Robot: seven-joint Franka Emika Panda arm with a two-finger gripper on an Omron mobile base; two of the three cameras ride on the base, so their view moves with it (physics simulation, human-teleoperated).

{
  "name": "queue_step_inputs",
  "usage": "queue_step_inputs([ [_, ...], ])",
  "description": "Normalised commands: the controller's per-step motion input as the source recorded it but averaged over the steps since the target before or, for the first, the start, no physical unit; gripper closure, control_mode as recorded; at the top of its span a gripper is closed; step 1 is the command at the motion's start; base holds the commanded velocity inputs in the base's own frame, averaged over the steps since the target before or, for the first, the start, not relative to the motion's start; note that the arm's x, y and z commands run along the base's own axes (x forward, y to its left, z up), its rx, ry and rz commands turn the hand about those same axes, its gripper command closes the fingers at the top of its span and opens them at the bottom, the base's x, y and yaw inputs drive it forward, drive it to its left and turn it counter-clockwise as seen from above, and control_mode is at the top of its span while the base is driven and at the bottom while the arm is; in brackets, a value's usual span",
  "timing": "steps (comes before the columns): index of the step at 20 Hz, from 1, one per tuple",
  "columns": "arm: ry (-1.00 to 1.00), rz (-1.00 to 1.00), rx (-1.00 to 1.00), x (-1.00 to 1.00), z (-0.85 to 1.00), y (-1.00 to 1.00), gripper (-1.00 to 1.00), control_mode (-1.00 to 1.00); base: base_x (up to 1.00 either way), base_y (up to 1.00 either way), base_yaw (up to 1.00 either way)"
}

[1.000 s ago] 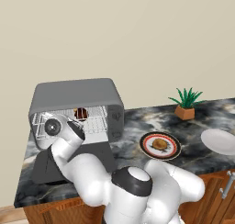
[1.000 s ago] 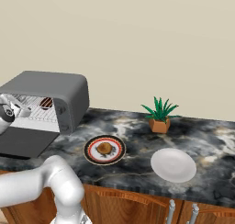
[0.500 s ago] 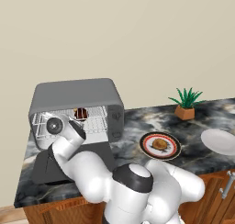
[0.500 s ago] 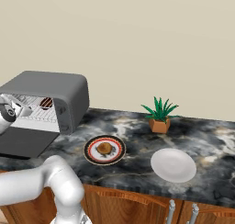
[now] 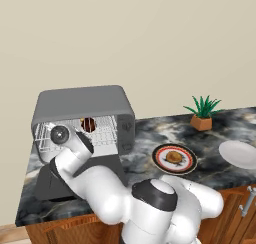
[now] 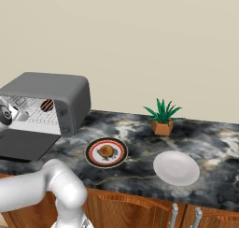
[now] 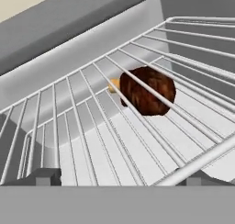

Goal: Open the toaster oven door. Place the bread on the top rack in the toaster oven and place the steak on the bottom rack.

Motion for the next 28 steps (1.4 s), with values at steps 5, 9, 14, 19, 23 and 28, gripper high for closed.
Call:
queue_step_inputs([
  [5, 0.2, 0.0, 0.0, -0.45, -0.44, 0.15, 1.0, -1.0, 0.0, 0.0, 0.0],
  [9, 0.25, 0.0, 0.0, -0.5, -0.46, 0.14, 1.0, -1.0, 0.0, 0.0, 0.0],
  [14, 0.22, 0.0, 0.0, -0.55, -0.55, 0.13, 1.0, -1.0, 0.0, 0.0, 0.0],
  [19, 0.17, 0.0, 0.0, -0.62, -0.61, 0.12, 1.0, -1.0, 0.0, 0.0, 0.0],
  [23, 0.14, 0.0, 0.0, -0.63, -0.66, 0.11, 1.0, -1.0, 0.0, 0.0, 0.0],
  [28, 0.15, 0.0, 0.0, -0.62, -0.74, 0.05, 1.0, -1.0, 0.0, 0.0, 0.0],
])
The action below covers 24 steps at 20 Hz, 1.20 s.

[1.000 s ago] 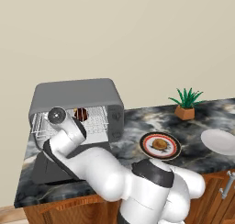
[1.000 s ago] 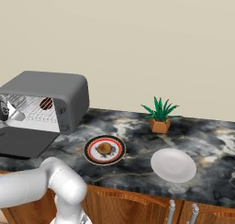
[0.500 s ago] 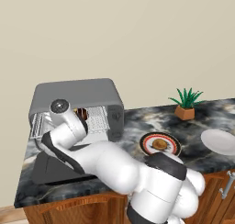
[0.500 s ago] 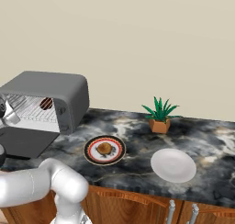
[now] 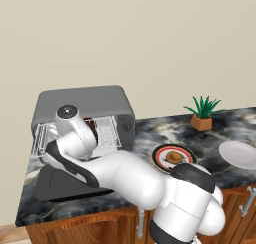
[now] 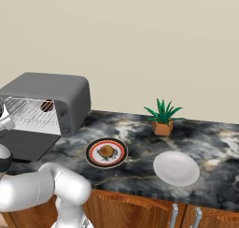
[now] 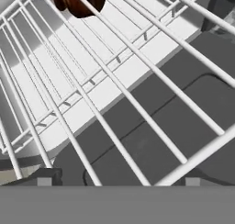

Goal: Open the toaster oven door. Place the bread on the top rack in the toaster oven and place the steak on the bottom rack.

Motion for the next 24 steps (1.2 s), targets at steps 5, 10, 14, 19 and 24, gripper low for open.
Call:
queue_step_inputs([
  [5, 0.14, 0.0, 0.0, -0.64, -0.79, 0.03, 1.0, -1.0, 0.0, 0.0, 0.0],
  [10, 0.15, 0.0, 0.0, -0.6, -0.89, 0.02, 1.0, -1.0, 0.0, 0.0, 0.0],
  [14, 0.13, 0.0, 0.0, -0.65, -0.88, 0.01, 1.0, -1.0, 0.0, 0.0, 0.0],
  [19, 0.14, 0.0, 0.0, -0.62, -0.82, 0.01, 1.0, -1.0, 0.0, 0.0, 0.0],
  [24, 0.04, 0.0, 0.0, -0.55, -0.46, 0.0, 1.0, -1.0, 0.0, 0.0, 0.0],
])
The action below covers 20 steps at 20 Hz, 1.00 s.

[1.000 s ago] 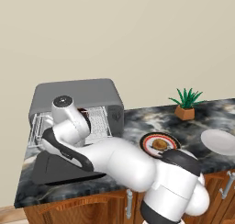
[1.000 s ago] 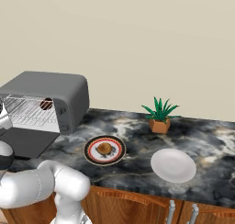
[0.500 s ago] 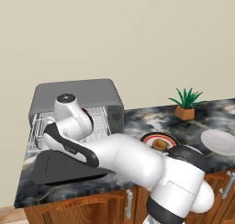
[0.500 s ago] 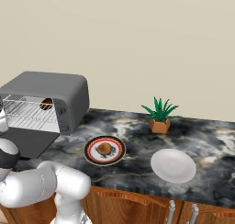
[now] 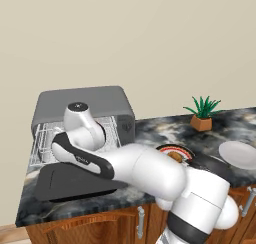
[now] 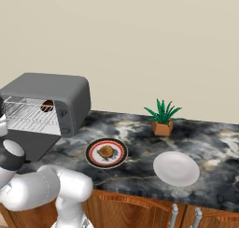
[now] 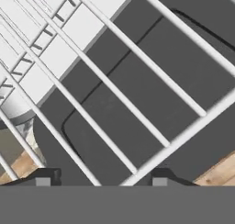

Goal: Open the toaster oven door. Place the bread on the top rack in the toaster oven and place the steak on the bottom rack.

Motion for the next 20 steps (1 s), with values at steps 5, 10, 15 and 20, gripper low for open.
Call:
queue_step_inputs([
  [5, 0.0, 0.0, 0.0, -0.31, 0.38, -0.01, 1.0, -1.0, 0.0, 0.0, 0.0],
  [10, 0.0, 0.0, -0.02, -0.17, 0.57, -0.03, 1.0, -1.0, 0.0, 0.0, 0.0],
  [15, 0.0, 0.0, -0.02, -0.23, 0.38, -0.15, 1.0, -1.0, 0.0, 0.0, 0.0],
  [20, 0.0, 0.04, -0.03, -0.34, 0.13, -0.34, -1.0, -1.0, 0.0, 0.0, 0.0],
])
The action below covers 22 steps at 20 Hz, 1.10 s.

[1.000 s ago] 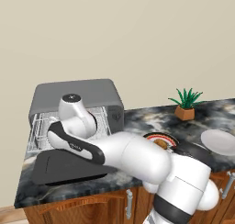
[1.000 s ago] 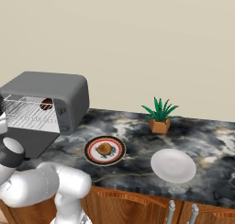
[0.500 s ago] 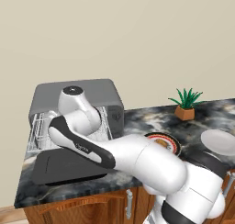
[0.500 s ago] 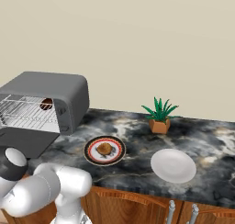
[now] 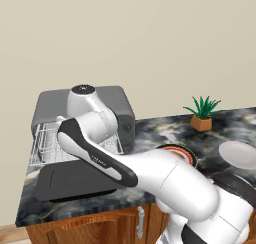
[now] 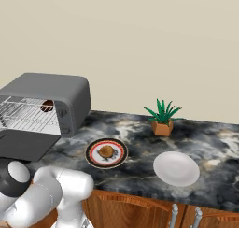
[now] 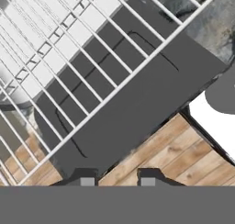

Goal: Open the toaster oven door. Place the bread on the top rack in the toaster oven and place the steak on the bottom rack.

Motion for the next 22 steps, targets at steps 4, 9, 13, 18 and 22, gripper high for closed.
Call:
queue_step_inputs([
  [4, 0.0, 0.08, 0.0, -0.34, 0.1, -0.48, -1.0, -1.0, 0.0, 0.0, 0.0],
  [9, 0.0, 0.1, 0.0, -0.27, 0.07, -0.62, -1.0, -1.0, 0.0, 0.0, 0.0],
  [13, 0.0, 0.11, 0.0, -0.22, 0.08, -0.65, -1.0, -1.0, 0.0, 0.0, 0.0],
  [18, 0.0, 0.12, 0.0, -0.16, 0.08, -0.64, -1.0, -1.0, 0.0, 0.0, 0.0],
  [22, 0.0, 0.12, 0.0, -0.06, 0.05, -0.62, -1.0, -1.0, 0.0, 0.0, 0.0],
])
